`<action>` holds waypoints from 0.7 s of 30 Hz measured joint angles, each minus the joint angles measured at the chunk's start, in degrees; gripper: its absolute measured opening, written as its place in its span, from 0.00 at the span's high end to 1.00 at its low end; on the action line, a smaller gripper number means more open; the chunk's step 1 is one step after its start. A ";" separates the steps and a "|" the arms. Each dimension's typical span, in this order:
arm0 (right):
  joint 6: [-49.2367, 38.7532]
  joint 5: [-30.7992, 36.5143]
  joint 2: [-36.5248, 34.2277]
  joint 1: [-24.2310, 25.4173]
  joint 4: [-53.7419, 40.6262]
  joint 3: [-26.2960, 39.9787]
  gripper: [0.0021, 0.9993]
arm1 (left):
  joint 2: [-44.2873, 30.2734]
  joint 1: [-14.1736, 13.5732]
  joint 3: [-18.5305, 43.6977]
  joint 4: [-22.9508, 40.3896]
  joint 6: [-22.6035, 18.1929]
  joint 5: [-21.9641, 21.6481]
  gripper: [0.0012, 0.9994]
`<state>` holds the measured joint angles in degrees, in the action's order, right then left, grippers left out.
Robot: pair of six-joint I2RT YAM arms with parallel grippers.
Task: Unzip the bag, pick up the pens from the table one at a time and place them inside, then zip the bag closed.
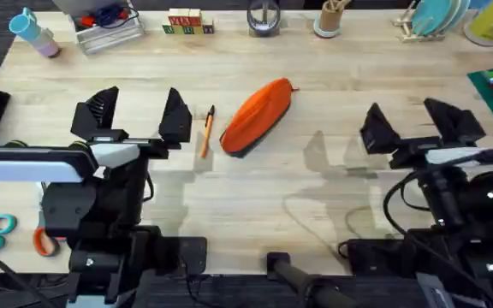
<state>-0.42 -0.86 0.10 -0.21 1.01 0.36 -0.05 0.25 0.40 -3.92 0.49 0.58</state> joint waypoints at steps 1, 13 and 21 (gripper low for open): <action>0.00 -0.02 0.00 0.00 1.46 0.00 0.00 | 0.00 0.00 0.00 0.06 0.00 0.00 0.01; 0.48 -0.06 -1.36 0.00 -3.41 8.73 0.00 | -0.02 0.00 10.25 12.64 0.61 0.00 0.01; 0.76 -0.27 -12.61 0.00 -12.11 23.62 0.00 | -6.44 -0.01 24.14 28.25 0.63 -0.02 0.01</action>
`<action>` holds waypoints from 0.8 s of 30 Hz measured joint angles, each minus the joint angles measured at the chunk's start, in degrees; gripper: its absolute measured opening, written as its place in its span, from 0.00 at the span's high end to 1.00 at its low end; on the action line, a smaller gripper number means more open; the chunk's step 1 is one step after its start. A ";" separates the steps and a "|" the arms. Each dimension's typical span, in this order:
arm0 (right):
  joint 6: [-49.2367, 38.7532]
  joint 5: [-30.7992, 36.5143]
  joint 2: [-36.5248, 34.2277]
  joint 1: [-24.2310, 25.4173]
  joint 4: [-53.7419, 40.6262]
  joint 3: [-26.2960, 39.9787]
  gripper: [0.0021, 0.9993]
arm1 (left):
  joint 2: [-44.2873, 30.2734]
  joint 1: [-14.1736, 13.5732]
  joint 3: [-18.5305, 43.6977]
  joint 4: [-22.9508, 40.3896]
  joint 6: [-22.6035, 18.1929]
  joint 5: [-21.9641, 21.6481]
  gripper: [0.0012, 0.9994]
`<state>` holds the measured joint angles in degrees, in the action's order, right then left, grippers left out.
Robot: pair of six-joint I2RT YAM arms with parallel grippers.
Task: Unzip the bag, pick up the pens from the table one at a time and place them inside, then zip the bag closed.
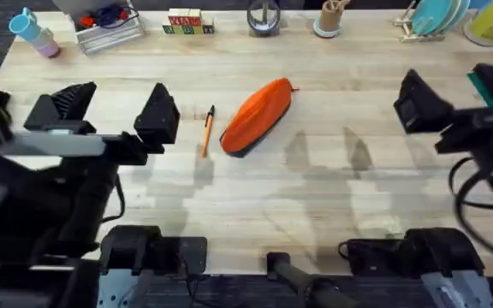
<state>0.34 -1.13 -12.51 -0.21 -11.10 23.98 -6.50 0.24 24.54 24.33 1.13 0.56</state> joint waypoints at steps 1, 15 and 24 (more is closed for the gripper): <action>0.09 -0.03 -1.83 0.00 -1.09 1.80 0.00 | -1.31 0.00 1.62 1.69 0.01 0.00 0.01; 0.10 -6.86 -31.19 0.00 -16.31 26.08 0.00 | -25.02 -0.01 27.40 20.10 0.04 0.04 0.01; 0.11 -8.78 -45.14 0.00 -26.93 37.40 0.00 | -38.66 0.01 39.25 31.78 0.20 0.51 0.01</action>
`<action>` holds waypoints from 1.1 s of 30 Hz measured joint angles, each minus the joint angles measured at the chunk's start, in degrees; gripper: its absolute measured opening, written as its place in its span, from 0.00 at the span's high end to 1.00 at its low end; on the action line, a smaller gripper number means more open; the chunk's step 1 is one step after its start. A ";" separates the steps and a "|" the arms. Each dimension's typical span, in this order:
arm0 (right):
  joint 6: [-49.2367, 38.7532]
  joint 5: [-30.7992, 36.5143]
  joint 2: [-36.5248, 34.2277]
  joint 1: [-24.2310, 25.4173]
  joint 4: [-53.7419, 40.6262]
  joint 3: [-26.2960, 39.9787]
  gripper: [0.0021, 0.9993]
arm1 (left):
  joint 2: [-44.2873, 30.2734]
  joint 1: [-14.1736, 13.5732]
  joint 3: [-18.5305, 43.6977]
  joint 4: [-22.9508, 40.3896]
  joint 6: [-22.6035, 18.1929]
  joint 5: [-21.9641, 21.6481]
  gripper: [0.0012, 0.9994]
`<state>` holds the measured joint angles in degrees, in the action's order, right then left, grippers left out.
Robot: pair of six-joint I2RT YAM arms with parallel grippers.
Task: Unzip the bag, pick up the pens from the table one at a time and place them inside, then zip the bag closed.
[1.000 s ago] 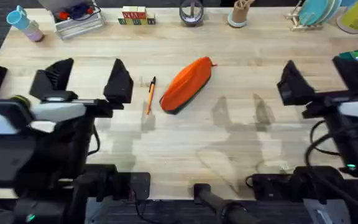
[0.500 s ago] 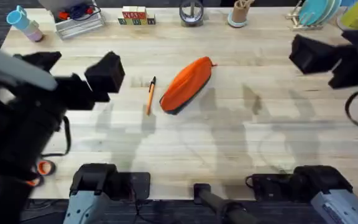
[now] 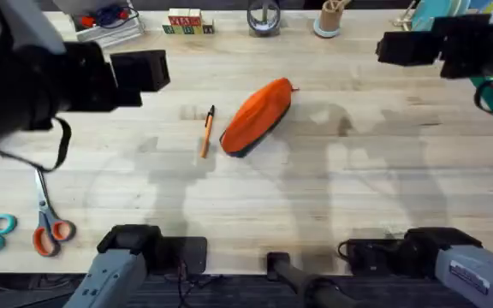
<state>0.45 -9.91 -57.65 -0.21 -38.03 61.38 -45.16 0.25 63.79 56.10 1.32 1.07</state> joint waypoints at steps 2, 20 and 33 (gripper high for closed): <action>0.00 -0.04 -2.56 0.00 -1.41 2.21 0.00 | -2.76 0.00 1.87 1.50 0.00 0.25 0.01; 0.00 -0.24 -7.74 0.00 -4.01 4.79 0.00 | -14.17 0.00 3.45 3.89 -1.13 1.47 0.01; 0.00 -0.26 -7.74 0.00 -4.03 4.79 0.00 | -14.20 -0.02 3.45 8.38 -10.74 11.75 0.00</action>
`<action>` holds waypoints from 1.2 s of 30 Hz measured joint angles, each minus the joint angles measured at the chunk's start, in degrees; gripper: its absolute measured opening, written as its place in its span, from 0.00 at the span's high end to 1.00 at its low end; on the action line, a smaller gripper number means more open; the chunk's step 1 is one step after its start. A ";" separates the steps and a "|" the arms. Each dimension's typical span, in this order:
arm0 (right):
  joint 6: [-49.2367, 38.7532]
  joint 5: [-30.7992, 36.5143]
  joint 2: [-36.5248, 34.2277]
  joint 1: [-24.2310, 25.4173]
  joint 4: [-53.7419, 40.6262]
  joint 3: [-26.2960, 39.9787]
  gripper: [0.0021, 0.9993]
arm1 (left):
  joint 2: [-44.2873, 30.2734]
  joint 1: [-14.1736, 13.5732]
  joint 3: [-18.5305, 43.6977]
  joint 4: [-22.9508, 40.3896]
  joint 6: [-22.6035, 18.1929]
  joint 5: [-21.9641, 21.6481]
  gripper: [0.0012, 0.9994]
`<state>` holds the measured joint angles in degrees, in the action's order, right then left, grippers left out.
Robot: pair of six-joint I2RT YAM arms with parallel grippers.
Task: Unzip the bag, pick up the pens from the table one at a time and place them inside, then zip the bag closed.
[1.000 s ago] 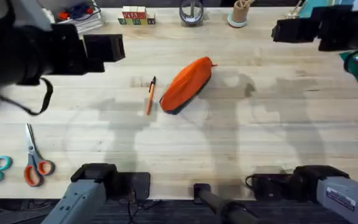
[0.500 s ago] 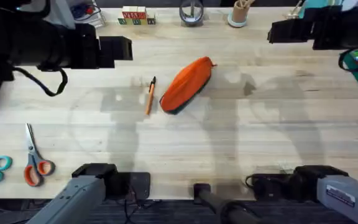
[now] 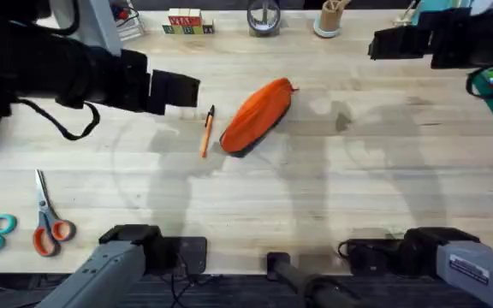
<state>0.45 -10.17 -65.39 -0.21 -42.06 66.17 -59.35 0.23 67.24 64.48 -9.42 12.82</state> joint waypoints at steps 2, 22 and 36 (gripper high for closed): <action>0.00 0.01 0.00 0.00 0.00 0.01 0.00 | 0.00 0.00 0.00 0.60 -1.45 1.97 0.00; 0.00 0.00 0.00 0.00 -0.01 0.02 0.00 | 0.04 -10.70 -9.99 -8.71 -6.15 7.34 0.00; 0.00 0.00 0.00 0.00 -0.01 0.04 0.00 | -5.57 -16.06 -14.71 -15.46 -0.63 2.32 0.00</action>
<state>0.45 -10.17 -65.39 -0.21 -42.06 66.22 -64.92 -15.84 52.53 49.02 -10.05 15.14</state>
